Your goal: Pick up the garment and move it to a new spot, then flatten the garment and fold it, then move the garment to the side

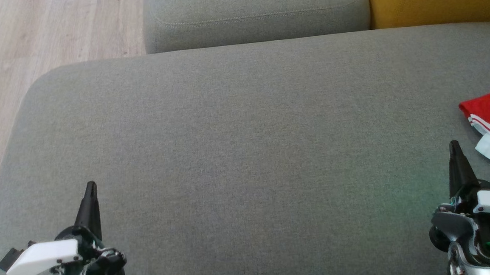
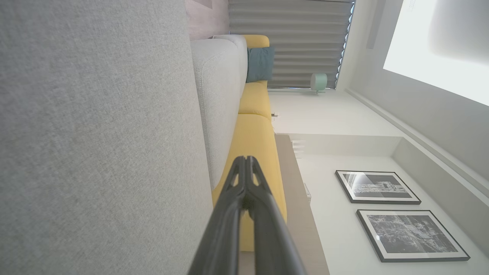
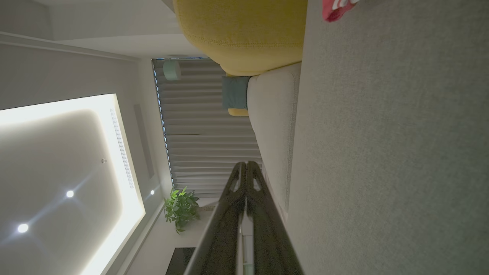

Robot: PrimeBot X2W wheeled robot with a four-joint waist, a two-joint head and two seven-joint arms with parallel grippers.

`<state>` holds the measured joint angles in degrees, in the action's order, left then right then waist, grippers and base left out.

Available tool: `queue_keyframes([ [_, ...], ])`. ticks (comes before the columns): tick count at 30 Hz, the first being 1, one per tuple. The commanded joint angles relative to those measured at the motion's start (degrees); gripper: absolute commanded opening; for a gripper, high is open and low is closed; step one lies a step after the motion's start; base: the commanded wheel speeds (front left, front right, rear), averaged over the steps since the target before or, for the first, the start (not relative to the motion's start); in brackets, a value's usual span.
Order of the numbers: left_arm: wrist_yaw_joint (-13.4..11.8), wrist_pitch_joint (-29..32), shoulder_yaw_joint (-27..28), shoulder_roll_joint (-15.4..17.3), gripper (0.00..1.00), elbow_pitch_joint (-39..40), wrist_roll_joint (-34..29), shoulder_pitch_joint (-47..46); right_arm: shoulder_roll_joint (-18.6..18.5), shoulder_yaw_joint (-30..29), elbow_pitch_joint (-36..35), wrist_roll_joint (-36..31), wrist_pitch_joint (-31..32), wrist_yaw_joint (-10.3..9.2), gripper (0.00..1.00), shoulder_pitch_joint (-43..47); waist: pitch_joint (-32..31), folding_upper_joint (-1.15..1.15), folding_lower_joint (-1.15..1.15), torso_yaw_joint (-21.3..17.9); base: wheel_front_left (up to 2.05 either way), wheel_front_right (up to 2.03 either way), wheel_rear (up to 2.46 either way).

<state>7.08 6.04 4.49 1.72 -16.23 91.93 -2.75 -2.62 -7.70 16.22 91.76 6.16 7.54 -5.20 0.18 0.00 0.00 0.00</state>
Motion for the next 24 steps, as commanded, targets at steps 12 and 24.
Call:
queue_keyframes([
  [12,0.4,0.4,2.0,1.2,0.00,2.2,0.2,-3.4,-0.3,1.2,-2.2,0.4,0.3,-0.05,0.00,-1.0,0.0,0.00,0.00,0.0,0.00,0.00,0.00],
  [24,0.4,0.4,2.0,1.2,0.00,2.2,0.2,-3.4,-0.3,1.2,-2.2,0.4,0.3,-0.05,0.00,-1.0,0.0,0.00,0.00,0.0,0.00,0.00,0.00],
])
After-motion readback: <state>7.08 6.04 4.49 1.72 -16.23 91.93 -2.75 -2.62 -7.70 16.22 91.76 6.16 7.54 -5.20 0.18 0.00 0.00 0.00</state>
